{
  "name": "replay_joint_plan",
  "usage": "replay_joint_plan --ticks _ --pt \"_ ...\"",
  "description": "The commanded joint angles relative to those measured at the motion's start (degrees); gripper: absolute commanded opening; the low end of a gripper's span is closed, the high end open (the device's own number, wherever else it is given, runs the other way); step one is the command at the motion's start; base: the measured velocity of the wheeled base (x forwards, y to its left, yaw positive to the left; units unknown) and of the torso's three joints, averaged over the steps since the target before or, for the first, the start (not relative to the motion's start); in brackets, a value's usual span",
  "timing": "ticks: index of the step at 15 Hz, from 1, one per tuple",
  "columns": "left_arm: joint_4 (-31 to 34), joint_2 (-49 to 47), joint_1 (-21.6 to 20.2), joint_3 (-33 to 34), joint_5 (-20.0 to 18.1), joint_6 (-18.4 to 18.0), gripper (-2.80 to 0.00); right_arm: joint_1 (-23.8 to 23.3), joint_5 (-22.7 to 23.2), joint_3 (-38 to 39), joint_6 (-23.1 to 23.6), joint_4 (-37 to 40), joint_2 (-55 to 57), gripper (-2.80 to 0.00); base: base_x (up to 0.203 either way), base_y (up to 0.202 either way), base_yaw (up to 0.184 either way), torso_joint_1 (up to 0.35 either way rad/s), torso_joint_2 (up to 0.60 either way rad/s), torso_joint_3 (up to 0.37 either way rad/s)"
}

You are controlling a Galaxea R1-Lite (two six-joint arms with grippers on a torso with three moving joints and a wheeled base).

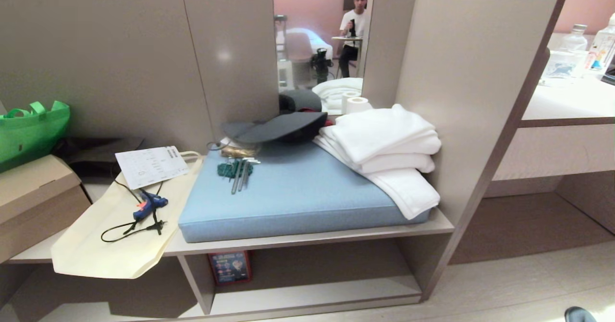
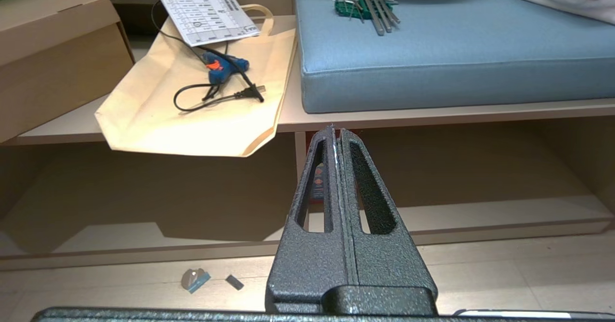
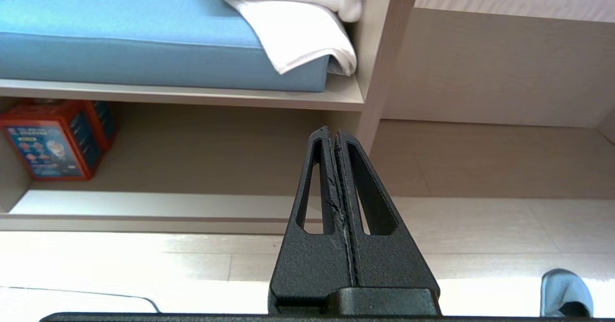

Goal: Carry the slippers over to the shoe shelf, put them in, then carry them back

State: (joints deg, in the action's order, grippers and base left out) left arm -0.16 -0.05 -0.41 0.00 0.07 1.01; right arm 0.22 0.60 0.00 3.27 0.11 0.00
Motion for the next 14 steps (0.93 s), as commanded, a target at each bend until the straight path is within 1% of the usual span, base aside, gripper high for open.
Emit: replay_joint_plan --ticks 1,3,11,14 --pt "0.0 0.0 0.0 0.0 0.0 0.1 -2.80 0.0 0.0 0.0 0.1 0.0 0.1 -2.80 0.000 0.000 0.000 0.000 0.00 0.000" --pt "0.0 0.0 0.0 0.0 0.0 0.1 -2.80 0.0 0.0 0.0 0.1 0.0 0.1 -2.80 -0.114 0.000 0.000 0.004 0.00 -0.001" --pt "0.0 0.0 0.0 0.0 0.0 0.1 -2.80 0.0 0.0 0.0 0.2 0.0 0.1 -2.80 -0.198 0.000 0.001 0.000 0.00 0.003" --pt "0.0 0.0 0.0 0.0 0.0 0.1 -2.80 0.0 0.0 0.0 -0.8 0.0 0.1 -2.80 -0.197 0.000 0.000 0.001 0.00 0.005"
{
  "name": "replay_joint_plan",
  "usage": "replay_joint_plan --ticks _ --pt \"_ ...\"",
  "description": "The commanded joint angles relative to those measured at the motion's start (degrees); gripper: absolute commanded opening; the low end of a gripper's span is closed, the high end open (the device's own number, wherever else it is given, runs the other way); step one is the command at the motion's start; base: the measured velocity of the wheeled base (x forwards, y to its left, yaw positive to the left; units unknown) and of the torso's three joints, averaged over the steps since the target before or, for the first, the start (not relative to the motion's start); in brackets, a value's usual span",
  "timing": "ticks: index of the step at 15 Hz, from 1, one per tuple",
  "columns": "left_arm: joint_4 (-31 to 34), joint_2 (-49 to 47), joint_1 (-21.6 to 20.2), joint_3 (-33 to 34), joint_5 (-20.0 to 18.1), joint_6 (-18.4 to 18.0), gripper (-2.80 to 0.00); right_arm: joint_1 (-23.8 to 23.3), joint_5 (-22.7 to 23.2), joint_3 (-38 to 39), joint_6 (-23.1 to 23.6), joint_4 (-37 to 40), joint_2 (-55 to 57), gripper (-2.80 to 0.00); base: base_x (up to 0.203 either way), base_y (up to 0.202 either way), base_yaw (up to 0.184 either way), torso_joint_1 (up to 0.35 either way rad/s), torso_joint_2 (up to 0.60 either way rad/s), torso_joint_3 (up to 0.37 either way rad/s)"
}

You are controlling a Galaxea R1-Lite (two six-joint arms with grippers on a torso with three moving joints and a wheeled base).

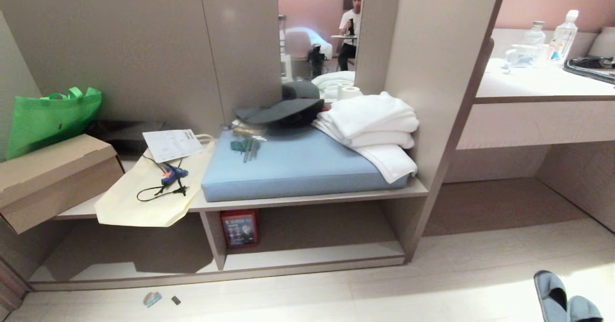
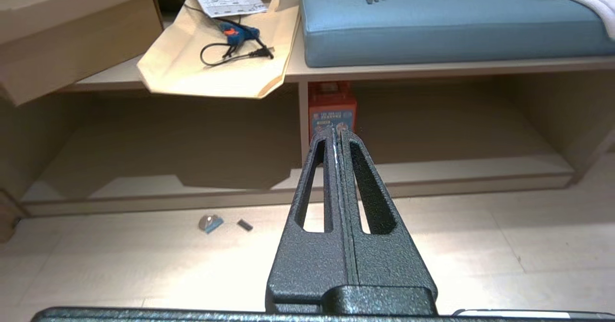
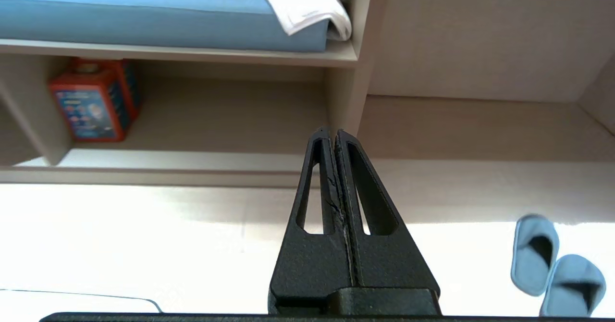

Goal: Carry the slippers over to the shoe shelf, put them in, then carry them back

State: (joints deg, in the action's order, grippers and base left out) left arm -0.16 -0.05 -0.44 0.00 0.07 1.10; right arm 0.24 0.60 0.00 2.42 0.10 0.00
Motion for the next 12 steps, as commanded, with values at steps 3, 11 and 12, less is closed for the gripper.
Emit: replay_joint_plan --ticks 3,11,12 --pt "0.0 0.0 0.0 0.0 0.0 0.0 -2.80 0.0 -0.1 0.0 -0.6 0.0 0.1 -2.80 -0.191 0.000 0.003 0.003 0.00 0.003" --pt "0.0 0.0 0.0 0.0 0.0 0.0 -2.80 0.0 0.0 0.0 -0.6 0.0 0.1 -2.80 -0.191 0.000 0.000 0.002 0.00 0.002" --pt "0.0 0.0 0.0 0.0 0.0 0.0 -2.80 0.0 0.0 0.0 -0.6 0.0 0.1 -2.80 -0.198 0.000 0.004 0.002 0.01 -0.002"
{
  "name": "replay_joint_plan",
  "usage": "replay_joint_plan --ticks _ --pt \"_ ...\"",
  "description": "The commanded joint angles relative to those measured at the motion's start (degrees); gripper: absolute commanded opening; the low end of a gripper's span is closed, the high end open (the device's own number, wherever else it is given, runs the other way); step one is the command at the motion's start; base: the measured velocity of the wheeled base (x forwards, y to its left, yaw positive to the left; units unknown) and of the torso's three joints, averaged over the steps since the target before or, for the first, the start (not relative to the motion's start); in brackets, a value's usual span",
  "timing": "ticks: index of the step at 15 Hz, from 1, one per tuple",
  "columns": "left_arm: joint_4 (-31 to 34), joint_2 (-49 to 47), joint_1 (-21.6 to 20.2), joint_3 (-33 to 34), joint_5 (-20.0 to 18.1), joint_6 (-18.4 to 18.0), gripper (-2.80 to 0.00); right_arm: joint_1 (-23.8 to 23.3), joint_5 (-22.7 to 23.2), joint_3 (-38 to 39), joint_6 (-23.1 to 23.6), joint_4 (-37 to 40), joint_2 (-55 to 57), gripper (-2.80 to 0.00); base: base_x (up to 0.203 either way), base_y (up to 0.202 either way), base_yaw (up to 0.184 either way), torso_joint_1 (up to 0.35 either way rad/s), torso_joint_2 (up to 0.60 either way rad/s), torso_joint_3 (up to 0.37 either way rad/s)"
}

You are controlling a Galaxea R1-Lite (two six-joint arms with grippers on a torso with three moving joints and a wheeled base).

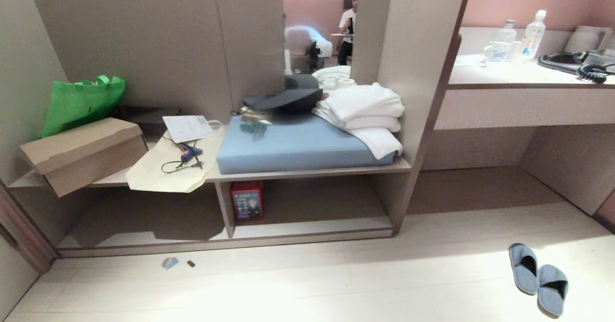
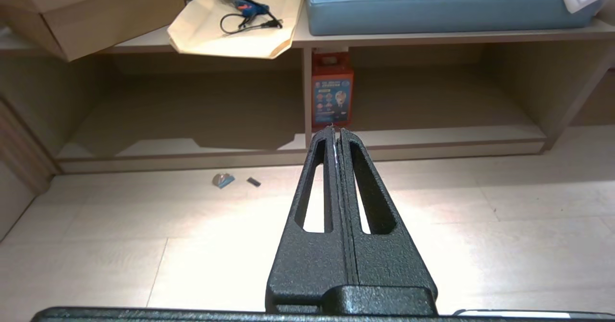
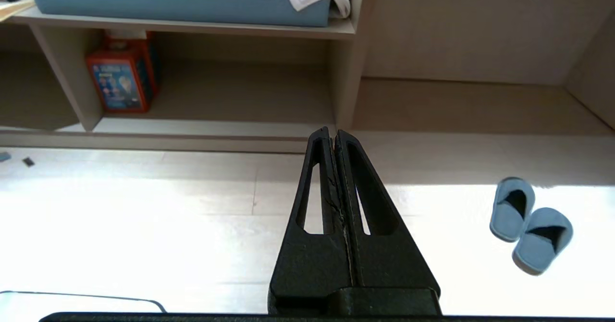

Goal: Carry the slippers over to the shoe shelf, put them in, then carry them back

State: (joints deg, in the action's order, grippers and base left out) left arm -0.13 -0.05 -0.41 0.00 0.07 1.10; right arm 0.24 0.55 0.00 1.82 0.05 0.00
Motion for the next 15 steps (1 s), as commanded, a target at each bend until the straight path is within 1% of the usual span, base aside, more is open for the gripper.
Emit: replay_joint_plan --ticks 1,15 --pt "0.0 0.0 0.0 0.0 0.0 0.0 -2.80 0.0 0.1 0.0 0.1 0.0 0.1 -2.80 -0.194 0.000 -0.004 0.000 0.00 0.002" --pt "0.0 0.0 0.0 0.0 0.0 0.0 -2.80 0.0 0.0 0.0 0.1 0.0 0.1 -2.80 -0.197 0.000 0.000 0.001 0.00 0.003"
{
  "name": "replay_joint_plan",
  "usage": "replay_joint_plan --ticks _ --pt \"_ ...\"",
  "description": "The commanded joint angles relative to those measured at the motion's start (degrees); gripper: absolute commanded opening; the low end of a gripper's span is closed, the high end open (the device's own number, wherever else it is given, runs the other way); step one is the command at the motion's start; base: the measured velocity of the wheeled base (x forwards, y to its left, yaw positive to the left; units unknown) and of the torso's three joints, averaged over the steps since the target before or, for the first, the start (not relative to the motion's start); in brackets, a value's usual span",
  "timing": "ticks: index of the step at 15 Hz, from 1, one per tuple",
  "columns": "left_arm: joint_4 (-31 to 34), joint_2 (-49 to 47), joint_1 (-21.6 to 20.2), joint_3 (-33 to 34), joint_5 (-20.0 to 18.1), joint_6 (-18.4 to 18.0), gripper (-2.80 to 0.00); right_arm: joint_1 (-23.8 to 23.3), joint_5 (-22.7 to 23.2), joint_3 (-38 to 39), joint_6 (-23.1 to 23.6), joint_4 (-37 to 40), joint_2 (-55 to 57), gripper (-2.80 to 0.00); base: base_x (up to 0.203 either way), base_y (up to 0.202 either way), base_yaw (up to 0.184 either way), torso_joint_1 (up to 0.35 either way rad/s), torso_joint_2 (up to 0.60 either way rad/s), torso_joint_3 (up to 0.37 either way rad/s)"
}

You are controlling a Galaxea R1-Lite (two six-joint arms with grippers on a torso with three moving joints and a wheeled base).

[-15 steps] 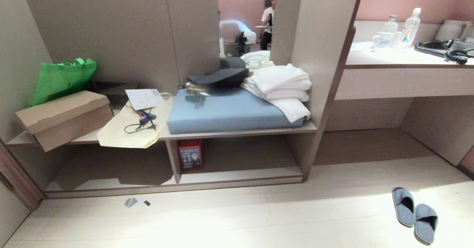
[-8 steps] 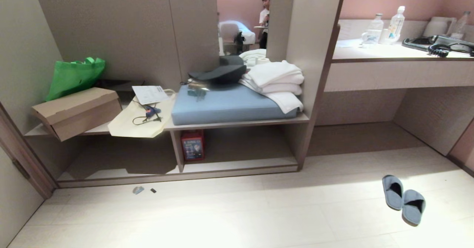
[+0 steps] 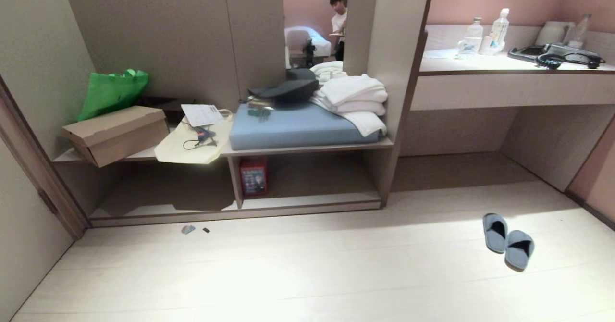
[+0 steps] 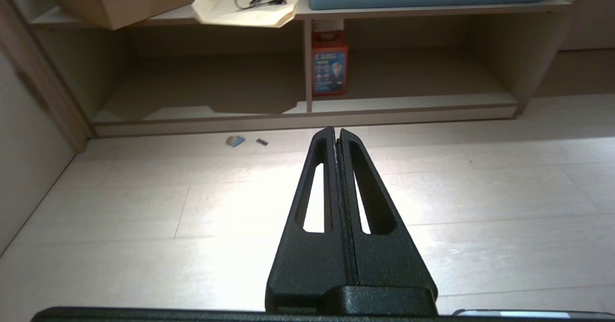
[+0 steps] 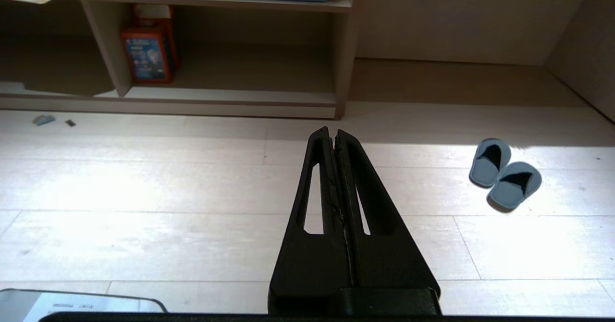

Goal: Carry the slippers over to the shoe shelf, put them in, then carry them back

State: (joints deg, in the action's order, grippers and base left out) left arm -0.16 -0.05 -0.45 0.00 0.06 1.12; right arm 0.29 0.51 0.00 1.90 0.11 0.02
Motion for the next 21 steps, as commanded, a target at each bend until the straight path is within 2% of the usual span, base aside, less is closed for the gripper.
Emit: replay_joint_plan --ticks 1,21 --pt "0.0 0.0 0.0 0.0 0.0 0.0 -2.80 0.0 0.0 0.0 0.0 0.0 0.1 -2.80 -0.198 0.000 -0.002 0.002 0.00 0.002" --pt "0.0 0.0 0.0 0.0 0.0 0.0 -2.80 0.0 0.0 0.0 0.0 0.0 0.1 -2.80 -0.196 0.000 0.001 0.003 0.00 0.003"
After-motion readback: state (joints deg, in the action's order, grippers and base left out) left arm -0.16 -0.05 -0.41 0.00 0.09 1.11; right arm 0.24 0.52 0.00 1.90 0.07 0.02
